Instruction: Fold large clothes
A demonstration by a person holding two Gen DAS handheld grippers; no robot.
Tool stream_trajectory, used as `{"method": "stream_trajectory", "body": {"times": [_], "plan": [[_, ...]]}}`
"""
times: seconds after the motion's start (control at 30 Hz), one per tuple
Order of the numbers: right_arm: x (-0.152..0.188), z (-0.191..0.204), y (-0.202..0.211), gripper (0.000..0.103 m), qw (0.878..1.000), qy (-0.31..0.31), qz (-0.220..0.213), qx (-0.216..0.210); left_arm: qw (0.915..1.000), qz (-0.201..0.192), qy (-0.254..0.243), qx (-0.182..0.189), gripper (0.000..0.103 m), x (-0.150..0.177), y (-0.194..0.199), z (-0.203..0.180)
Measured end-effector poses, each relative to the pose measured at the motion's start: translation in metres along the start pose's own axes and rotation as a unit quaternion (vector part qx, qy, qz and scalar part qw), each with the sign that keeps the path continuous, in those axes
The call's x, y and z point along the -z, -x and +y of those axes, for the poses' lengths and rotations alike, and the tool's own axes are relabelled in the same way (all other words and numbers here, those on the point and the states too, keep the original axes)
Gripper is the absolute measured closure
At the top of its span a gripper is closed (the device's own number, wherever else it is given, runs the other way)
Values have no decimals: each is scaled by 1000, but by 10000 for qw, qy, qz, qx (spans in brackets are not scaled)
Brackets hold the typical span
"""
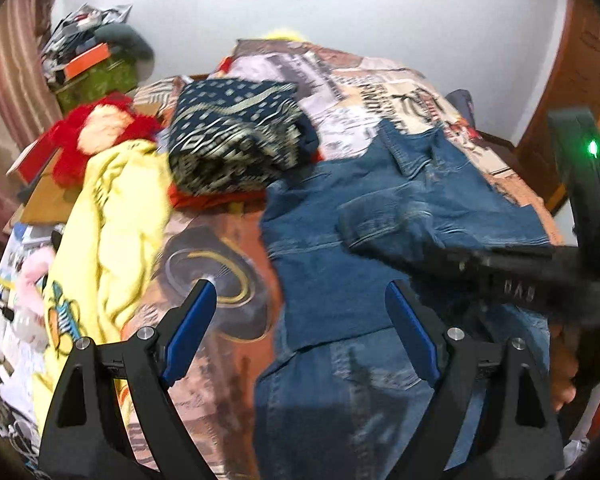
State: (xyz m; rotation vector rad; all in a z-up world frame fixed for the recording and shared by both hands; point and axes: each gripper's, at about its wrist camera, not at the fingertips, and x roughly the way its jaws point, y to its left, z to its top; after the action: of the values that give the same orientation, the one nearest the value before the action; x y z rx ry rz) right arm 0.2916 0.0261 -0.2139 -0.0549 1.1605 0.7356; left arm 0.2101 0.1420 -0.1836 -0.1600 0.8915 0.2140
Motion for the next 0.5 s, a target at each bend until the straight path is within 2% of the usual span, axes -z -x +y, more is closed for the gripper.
{"method": "stream_trajectory", "body": {"times": [0.13,0.23,0.3,0.4,0.5], "plan": [[9,3,3,93,9998,46,205,-28,9999,126,37,-87,17,8,-6,6],[10,-2,17,91,9990,52,402,-189,9998,178,88,-3,17,8,-9,3],[13,-7,29,91,9992,109,357,-170,9997,183,91,100,17,7,-10,-2],[22,-23,52,87,9996,232,96,146,9991,271,43,318,17,5,-17,-15],[31,-47,70,74,9977,187,-160,625,9979,459,52,444,17,7,-28,-25]]}}
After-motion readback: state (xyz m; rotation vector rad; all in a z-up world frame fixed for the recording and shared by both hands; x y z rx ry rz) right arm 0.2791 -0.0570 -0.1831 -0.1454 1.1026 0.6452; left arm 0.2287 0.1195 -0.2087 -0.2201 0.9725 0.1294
